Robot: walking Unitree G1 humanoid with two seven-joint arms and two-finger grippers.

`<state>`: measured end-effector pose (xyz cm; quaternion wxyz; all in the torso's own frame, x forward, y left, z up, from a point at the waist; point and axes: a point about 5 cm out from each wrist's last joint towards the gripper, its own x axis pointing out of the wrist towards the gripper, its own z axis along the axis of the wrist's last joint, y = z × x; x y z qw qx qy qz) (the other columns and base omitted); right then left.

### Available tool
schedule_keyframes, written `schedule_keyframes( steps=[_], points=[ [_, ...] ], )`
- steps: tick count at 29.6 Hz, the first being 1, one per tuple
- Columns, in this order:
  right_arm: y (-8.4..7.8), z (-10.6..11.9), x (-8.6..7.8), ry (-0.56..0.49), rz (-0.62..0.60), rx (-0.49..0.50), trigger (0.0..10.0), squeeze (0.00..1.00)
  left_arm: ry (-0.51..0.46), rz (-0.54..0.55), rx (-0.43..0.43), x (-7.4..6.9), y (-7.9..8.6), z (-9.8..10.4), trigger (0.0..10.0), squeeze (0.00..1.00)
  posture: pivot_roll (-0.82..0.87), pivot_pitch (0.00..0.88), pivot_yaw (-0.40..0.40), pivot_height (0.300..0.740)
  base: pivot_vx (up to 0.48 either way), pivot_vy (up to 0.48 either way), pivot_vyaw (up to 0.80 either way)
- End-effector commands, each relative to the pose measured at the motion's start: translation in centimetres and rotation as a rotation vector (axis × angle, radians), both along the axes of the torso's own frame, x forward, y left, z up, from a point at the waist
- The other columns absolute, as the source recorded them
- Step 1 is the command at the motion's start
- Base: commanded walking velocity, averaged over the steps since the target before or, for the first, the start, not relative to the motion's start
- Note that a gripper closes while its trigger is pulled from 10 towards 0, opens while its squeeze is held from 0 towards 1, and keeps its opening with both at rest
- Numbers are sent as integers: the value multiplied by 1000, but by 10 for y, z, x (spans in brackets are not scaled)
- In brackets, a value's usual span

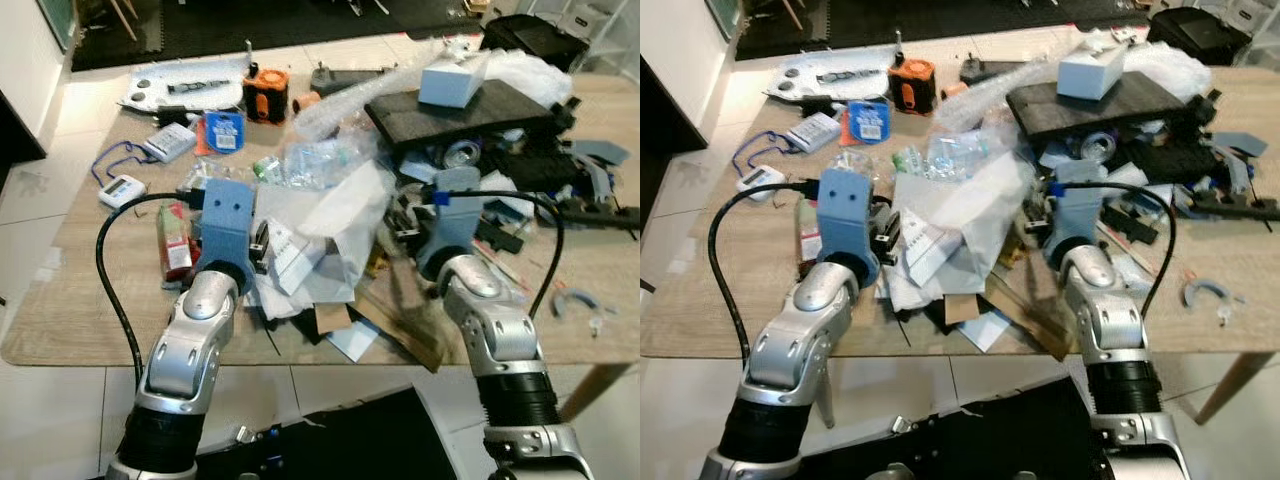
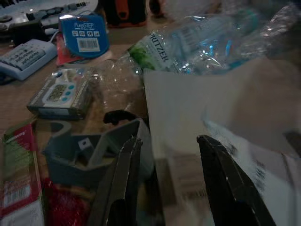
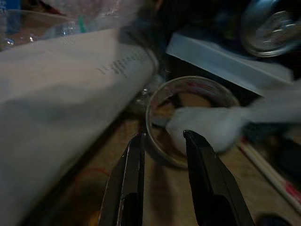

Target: Picking trash to rubbish bin

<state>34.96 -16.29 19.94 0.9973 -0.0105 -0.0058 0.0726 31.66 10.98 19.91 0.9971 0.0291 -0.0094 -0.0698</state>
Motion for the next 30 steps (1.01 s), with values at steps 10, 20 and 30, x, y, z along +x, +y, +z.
schedule_keyframes(
  steps=[10,20,30],
  points=[
    [0,-6,-2,23,2,-4,10000,0,22,-4,17,-1,0,-4,10000,0,20,166,10,740,0,0,0],
    [-26,18,13,-49,-37,-26,10000,0,27,3,37,1,2,-4,10000,0,24,167,17,740,0,0,0],
    [-75,56,41,1,4,-126,10000,0,19,4,70,3,13,0,10000,0,24,205,14,740,0,0,0]
  ],
)
